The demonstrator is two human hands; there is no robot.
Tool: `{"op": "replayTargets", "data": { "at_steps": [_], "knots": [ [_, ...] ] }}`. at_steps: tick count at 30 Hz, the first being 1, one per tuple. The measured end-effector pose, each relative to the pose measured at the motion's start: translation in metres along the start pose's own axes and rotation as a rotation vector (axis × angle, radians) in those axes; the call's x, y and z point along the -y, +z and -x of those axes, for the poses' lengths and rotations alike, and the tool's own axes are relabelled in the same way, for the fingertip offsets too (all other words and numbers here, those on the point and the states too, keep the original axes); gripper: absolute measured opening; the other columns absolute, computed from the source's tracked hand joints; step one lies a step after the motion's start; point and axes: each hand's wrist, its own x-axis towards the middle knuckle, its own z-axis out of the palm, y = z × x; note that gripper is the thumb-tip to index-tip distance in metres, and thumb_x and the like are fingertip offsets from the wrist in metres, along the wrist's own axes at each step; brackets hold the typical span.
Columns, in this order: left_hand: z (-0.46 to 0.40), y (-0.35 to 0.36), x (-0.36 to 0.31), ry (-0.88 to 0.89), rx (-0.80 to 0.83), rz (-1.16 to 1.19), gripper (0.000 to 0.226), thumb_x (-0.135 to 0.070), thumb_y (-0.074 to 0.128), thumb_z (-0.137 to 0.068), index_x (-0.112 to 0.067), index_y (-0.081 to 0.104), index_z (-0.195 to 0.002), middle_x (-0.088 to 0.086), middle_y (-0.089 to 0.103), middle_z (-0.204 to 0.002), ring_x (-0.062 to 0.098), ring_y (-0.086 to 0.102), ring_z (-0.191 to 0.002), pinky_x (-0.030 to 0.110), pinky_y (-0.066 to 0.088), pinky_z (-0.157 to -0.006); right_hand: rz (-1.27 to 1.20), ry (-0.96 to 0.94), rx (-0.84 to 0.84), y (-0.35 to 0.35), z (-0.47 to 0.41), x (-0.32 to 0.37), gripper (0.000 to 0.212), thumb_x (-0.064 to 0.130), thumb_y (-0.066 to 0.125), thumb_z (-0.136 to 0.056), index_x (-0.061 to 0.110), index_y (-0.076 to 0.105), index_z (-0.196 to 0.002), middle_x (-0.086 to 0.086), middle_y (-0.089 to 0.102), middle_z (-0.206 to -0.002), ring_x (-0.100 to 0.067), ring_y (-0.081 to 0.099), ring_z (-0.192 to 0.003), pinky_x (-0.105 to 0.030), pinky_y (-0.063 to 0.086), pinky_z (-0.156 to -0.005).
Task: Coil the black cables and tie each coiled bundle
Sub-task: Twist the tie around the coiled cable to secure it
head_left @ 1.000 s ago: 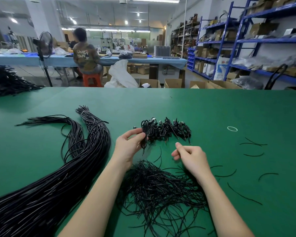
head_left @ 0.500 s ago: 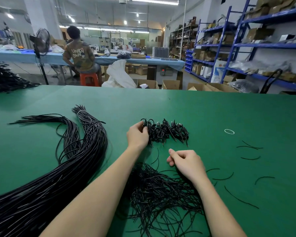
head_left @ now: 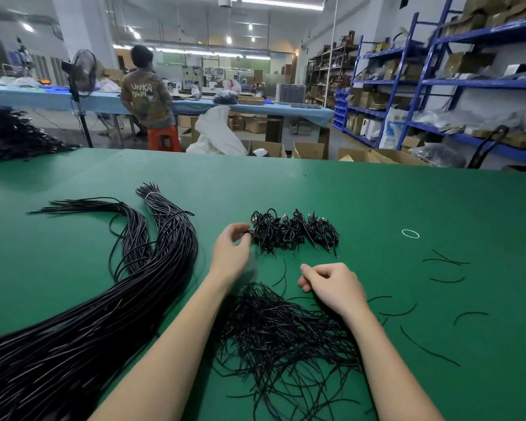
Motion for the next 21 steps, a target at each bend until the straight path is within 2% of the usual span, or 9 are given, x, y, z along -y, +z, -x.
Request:
{"op": "replayTargets", "data": {
  "at_steps": [1,3,5,8,10,12,16,19,21],
  "knots": [
    [0.003,-0.003,0.001,-0.047,0.013,0.03,0.022,-0.011,0.052,-0.102,-0.016,0.063,-0.12,-0.004,0.064,-0.116,0.015,0.06,-0.116,0.037,0.048,-0.106,0.008,-0.001,0.002,0.0,0.0,0.001,0.039,0.06,0.053,-0.095,0.042,0.076,-0.069,0.034,0.069,-0.071,0.008,0.06,-0.083,-0.023,0.037,-0.065],
    [0.006,-0.007,0.002,-0.131,0.061,0.056,0.017,-0.015,0.054,-0.101,-0.016,0.065,-0.114,-0.005,0.063,-0.108,0.025,0.062,-0.114,0.046,0.051,-0.102,0.018,0.0,0.006,-0.001,0.0,0.002,0.039,0.06,0.054,-0.095,0.042,0.075,-0.069,0.035,0.068,-0.071,0.009,0.06,-0.083,-0.023,0.037,-0.064],
    [0.008,-0.007,0.001,-0.162,0.082,0.074,0.016,-0.018,0.057,-0.1,-0.014,0.067,-0.111,-0.003,0.064,-0.105,0.027,0.063,-0.111,0.044,0.052,-0.098,0.025,0.002,0.011,-0.001,0.001,0.003,0.038,0.06,0.053,-0.095,0.042,0.076,-0.069,0.035,0.068,-0.071,0.009,0.06,-0.083,-0.023,0.037,-0.065],
    [0.011,-0.001,-0.004,-0.126,0.016,0.104,0.013,-0.018,0.059,-0.098,-0.016,0.071,-0.103,-0.002,0.069,-0.102,0.018,0.064,-0.103,0.031,0.051,-0.089,0.033,0.003,0.016,-0.002,0.002,0.004,0.037,0.062,0.054,-0.094,0.045,0.074,-0.068,0.035,0.068,-0.071,0.007,0.061,-0.082,-0.023,0.038,-0.064],
    [0.014,0.008,-0.011,-0.138,-0.002,0.162,0.011,-0.018,0.061,-0.096,-0.018,0.072,-0.096,0.003,0.072,-0.101,0.015,0.064,-0.093,0.032,0.051,-0.086,0.042,0.0,0.016,-0.003,0.003,0.006,0.035,0.062,0.054,-0.094,0.048,0.074,-0.069,0.034,0.068,-0.071,0.005,0.062,-0.081,-0.024,0.038,-0.065],
    [0.018,0.018,-0.019,-0.132,0.041,0.17,0.011,-0.019,0.062,-0.095,-0.019,0.072,-0.093,0.007,0.074,-0.101,0.015,0.063,-0.086,0.032,0.053,-0.081,0.05,-0.01,0.015,-0.003,0.004,0.008,0.033,0.062,0.054,-0.094,0.05,0.073,-0.069,0.034,0.068,-0.071,0.004,0.062,-0.082,-0.025,0.039,-0.066],
    [0.023,0.022,-0.027,-0.079,0.19,0.092,0.013,-0.023,0.062,-0.094,-0.018,0.073,-0.092,0.006,0.075,-0.1,0.014,0.067,-0.086,0.031,0.053,-0.078,0.063,-0.026,0.027,-0.005,0.01,0.012,0.025,0.062,0.054,-0.093,0.061,0.069,-0.072,0.035,0.068,-0.072,0.004,0.063,-0.083,-0.024,0.04,-0.066],
    [0.024,0.013,-0.024,-0.11,0.209,0.049,0.012,-0.023,0.063,-0.092,-0.02,0.073,-0.087,0.005,0.075,-0.099,0.015,0.068,-0.083,0.027,0.05,-0.069,0.054,-0.001,0.039,-0.006,0.008,0.013,0.025,0.063,0.056,-0.092,0.049,0.073,-0.079,0.033,0.07,-0.072,0.001,0.064,-0.087,-0.027,0.045,-0.071],
    [0.025,0.009,-0.022,-0.157,0.202,0.056,0.012,-0.021,0.063,-0.091,-0.019,0.073,-0.085,0.006,0.075,-0.099,0.011,0.065,-0.076,0.025,0.048,-0.067,-0.002,0.009,0.078,-0.008,0.005,0.014,0.023,0.062,0.059,-0.092,0.042,0.068,-0.096,0.028,0.072,-0.073,-0.002,0.065,-0.09,-0.031,0.049,-0.081]
  ]
}}
